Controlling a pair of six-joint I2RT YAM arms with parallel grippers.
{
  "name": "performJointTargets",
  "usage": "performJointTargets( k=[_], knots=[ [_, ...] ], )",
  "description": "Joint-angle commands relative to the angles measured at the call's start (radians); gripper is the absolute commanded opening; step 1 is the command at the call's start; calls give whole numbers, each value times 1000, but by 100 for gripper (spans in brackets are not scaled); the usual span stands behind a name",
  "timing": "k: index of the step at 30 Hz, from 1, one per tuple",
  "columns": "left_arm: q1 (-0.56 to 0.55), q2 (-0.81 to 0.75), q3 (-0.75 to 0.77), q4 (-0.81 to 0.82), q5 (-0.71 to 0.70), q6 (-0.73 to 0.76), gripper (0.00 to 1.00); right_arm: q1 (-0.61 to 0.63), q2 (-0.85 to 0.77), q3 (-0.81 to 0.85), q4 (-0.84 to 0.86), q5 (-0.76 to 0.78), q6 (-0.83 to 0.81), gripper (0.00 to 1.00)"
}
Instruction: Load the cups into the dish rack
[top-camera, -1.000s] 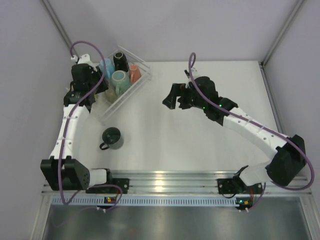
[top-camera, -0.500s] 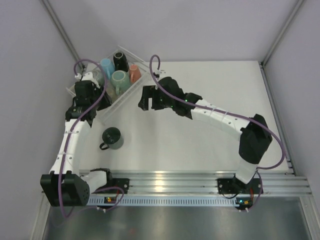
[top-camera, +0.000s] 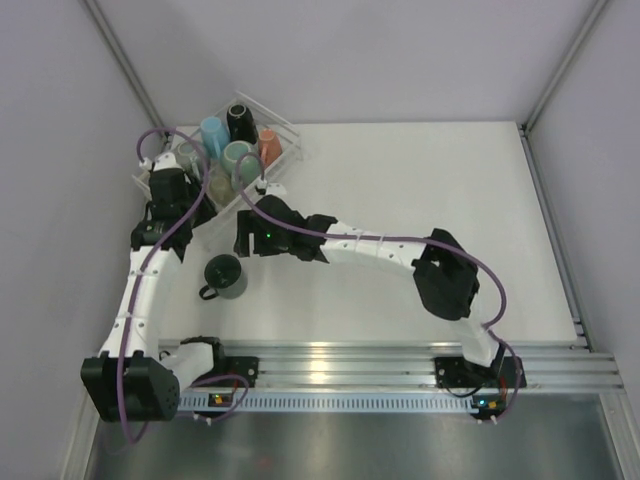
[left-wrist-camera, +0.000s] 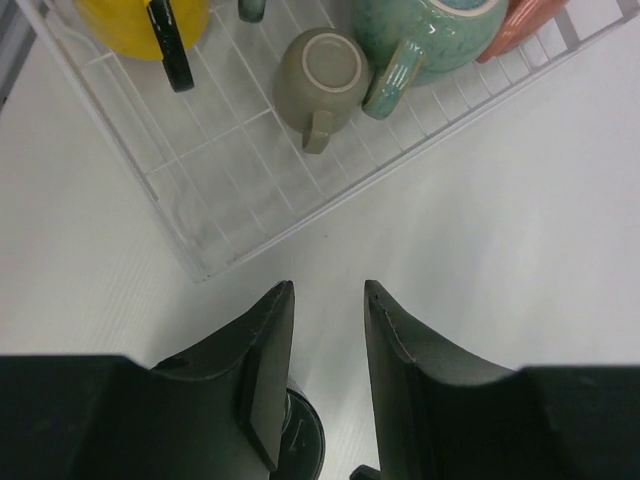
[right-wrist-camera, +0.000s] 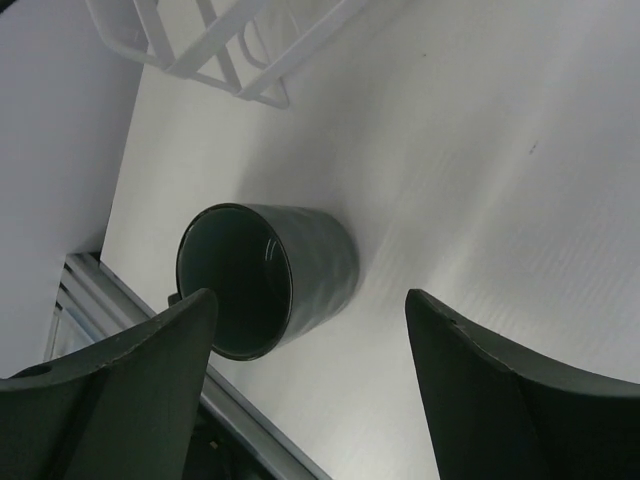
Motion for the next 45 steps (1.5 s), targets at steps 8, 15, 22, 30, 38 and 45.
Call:
performJointTargets(
  k=[8, 15, 22, 30, 38, 45],
  knots=[
    [60, 43, 74, -10, -51, -21, 41, 77, 135, 169, -41, 92, 56, 74],
    [91, 40, 77, -8, -25, -26, 42, 105, 220, 225, -104, 111, 27, 65],
    [97, 47, 77, -7, 12, -26, 42, 111, 226, 225, -137, 120, -48, 44],
    [97, 57, 93, 2, 84, -20, 42, 102, 191, 184, -128, 114, -125, 5],
    [94, 52, 93, 19, 390, 8, 42, -19, -99, -220, 67, 152, -231, 0],
    [58, 46, 74, 88, 565, -66, 43, -166, -306, -488, 196, 166, -295, 0]
  ],
)
